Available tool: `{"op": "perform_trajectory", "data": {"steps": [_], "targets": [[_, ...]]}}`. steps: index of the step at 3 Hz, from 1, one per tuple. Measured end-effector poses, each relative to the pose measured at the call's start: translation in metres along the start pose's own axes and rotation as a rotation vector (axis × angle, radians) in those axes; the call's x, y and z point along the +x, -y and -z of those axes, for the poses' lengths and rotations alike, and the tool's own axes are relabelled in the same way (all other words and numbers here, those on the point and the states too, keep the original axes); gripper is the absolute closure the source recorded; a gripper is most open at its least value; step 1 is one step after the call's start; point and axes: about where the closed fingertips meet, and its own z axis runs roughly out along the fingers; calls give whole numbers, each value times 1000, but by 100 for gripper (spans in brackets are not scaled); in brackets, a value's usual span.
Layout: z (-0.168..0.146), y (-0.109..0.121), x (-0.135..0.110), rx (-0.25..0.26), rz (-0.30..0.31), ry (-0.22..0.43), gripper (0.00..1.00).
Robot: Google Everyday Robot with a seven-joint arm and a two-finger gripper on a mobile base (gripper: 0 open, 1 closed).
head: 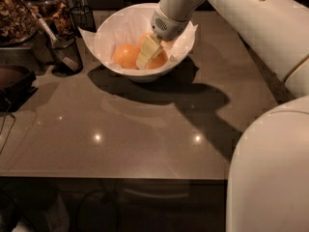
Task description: Pick orange from white bowl
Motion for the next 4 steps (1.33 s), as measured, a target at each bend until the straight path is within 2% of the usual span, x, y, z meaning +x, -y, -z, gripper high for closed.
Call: {"op": "perform_trajectory", "data": {"steps": [2, 4], "targets": [[-14, 3, 2, -6, -6, -30, 24], [-30, 13, 12, -65, -57, 28, 10]]}}
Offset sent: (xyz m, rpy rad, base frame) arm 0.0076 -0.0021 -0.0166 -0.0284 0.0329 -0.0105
